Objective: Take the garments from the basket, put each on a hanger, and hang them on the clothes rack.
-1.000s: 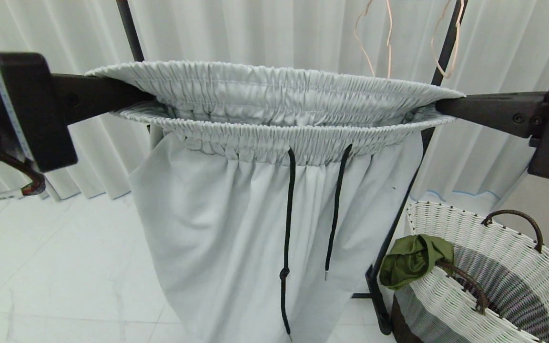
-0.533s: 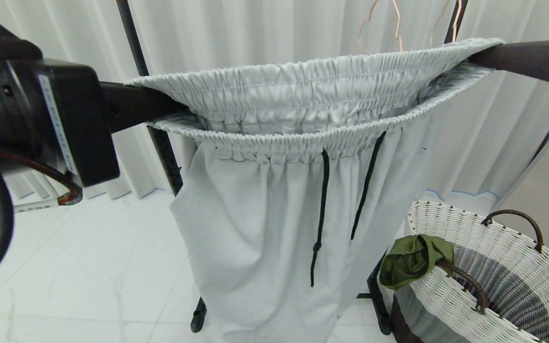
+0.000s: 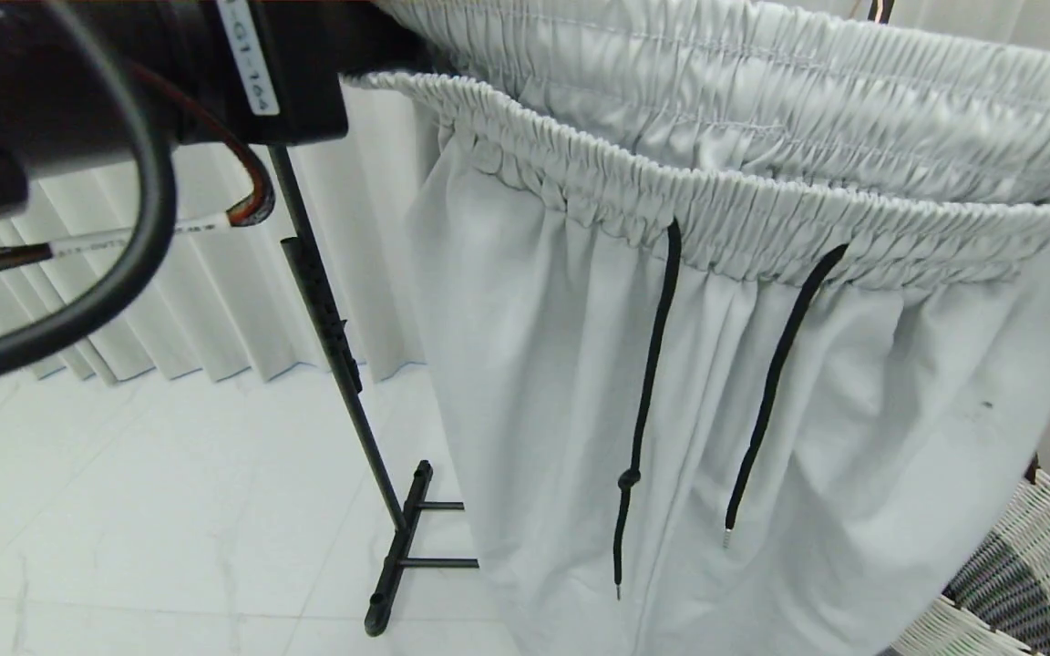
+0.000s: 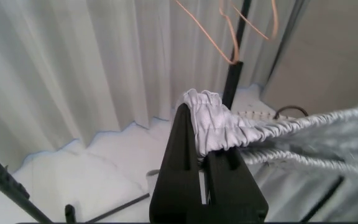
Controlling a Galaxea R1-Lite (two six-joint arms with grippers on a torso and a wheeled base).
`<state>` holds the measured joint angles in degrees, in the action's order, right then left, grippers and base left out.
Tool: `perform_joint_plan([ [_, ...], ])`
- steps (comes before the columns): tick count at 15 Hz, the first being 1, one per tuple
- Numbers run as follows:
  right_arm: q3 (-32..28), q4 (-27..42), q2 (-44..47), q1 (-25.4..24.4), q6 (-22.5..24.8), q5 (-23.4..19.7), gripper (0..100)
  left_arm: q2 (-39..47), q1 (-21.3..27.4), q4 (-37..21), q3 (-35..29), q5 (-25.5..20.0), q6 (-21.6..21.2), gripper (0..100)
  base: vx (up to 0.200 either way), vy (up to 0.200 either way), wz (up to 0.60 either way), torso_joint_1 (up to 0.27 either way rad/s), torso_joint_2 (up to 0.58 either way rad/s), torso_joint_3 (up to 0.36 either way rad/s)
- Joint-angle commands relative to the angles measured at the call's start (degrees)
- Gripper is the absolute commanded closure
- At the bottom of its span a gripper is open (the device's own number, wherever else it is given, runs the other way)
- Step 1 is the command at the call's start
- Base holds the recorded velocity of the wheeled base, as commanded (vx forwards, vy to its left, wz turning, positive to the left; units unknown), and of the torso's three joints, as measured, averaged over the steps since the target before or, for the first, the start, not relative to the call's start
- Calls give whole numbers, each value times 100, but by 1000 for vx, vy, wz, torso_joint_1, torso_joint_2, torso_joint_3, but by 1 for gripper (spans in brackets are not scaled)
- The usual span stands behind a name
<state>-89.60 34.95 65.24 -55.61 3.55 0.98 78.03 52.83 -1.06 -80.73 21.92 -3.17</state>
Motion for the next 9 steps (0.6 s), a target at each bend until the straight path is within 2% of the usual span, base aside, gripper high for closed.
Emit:
perform_joint_plan([
  [1, 4, 214, -152, -521, -21, -27, 100, 274, -98, 9, -207, 5, 1, 100, 0, 0, 0, 0, 0, 0],
  [3, 136, 223, -73, -828, -21, -18, 100, 230, -89, 9, -215, -3, 9, 100, 0, 0, 0, 0, 0, 0],
  [7, 162, 240, -47, -837, -21, 17, 100, 133, -89, -52, -189, 14, 27, 100, 0, 0, 0, 0, 0, 0],
  [8, 153, 258, -47, -811, -21, 61, 100, 89, -89, -158, -189, 14, 27, 100, 0, 0, 0, 0, 0, 0],
  [9, 162, 275, -20, -670, -21, 201, 100, -42, -89, -518, -233, 14, 36, 100, 0, 0, 0, 0, 0, 0],
])
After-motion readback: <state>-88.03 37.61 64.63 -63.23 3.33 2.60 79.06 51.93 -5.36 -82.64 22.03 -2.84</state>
